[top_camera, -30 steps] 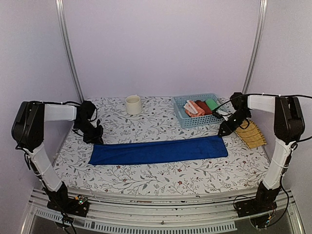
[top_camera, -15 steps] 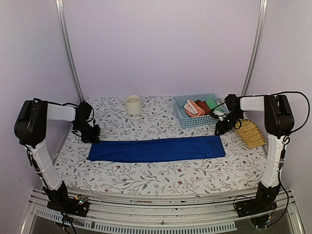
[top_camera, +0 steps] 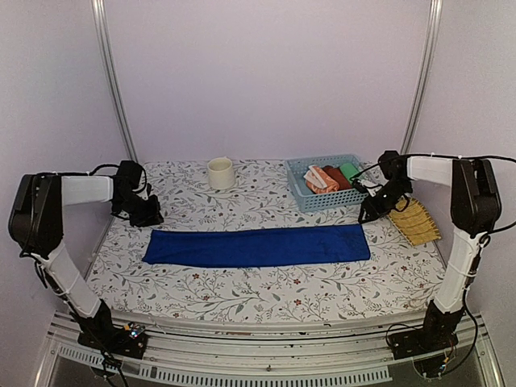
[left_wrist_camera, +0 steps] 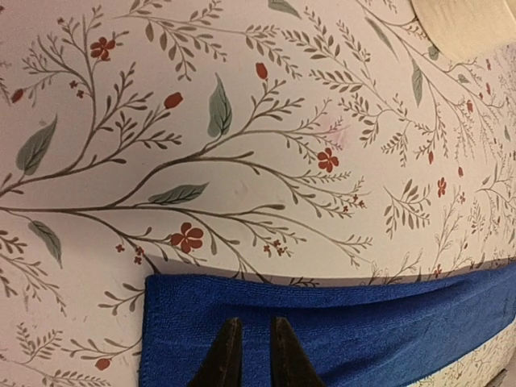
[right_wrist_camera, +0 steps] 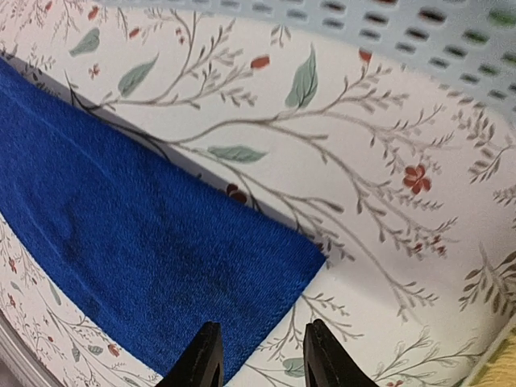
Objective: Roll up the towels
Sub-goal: Move the towel to the center of the board, then pick up the towel from the center of the board.
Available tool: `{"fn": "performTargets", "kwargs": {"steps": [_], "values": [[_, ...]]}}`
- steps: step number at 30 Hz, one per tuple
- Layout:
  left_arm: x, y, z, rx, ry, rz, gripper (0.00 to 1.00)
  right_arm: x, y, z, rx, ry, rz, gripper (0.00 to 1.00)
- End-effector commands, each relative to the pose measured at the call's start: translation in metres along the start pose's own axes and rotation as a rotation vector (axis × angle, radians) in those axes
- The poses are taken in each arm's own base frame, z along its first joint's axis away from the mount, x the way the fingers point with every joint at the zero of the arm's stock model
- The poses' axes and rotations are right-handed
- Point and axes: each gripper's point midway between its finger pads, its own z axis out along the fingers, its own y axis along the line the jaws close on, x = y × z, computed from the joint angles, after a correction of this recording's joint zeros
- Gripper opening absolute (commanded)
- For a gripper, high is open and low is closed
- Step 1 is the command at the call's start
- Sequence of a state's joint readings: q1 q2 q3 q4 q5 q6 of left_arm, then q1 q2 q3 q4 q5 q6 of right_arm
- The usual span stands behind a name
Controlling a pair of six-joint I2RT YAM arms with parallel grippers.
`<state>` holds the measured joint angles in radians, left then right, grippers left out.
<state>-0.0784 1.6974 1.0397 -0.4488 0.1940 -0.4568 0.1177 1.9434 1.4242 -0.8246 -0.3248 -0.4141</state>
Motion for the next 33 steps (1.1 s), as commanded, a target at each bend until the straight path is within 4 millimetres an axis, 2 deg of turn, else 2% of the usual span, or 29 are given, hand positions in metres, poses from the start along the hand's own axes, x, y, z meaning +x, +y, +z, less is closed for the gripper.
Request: {"fn": "performTargets", "kwargs": {"steps": [1, 7, 15, 19, 22, 26, 30, 33], "values": [[0.012, 0.004, 0.000, -0.017, 0.023, 0.007, 0.16, 0.049, 0.015, 0.014, -0.059, 0.156, 0.068, 0.38], [0.025, 0.014, 0.006, -0.038, 0.044, 0.004, 0.16, 0.059, 0.011, 0.021, -0.025, 0.189, 0.056, 0.38], [0.022, 0.013, 0.005, -0.041, 0.042, 0.005, 0.16, 0.068, 0.013, 0.045, 0.111, 0.283, -0.041, 0.38], [0.020, 0.012, 0.003, -0.046, 0.040, 0.011, 0.16, 0.082, 0.008, 0.056, 0.156, 0.349, -0.055, 0.39], [0.020, 0.014, 0.002, -0.055, 0.041, 0.015, 0.16, 0.099, -0.005, 0.059, 0.222, 0.411, -0.068, 0.40], [0.021, 0.015, 0.001, -0.064, 0.041, 0.021, 0.16, 0.103, -0.037, 0.050, 0.303, 0.408, -0.024, 0.40], [0.021, 0.016, 0.000, -0.067, 0.044, 0.025, 0.17, 0.095, -0.068, 0.041, 0.337, 0.367, 0.049, 0.40], [0.021, 0.015, 0.002, -0.064, 0.046, 0.029, 0.17, 0.083, -0.066, 0.043, 0.291, 0.335, 0.055, 0.39]]}}
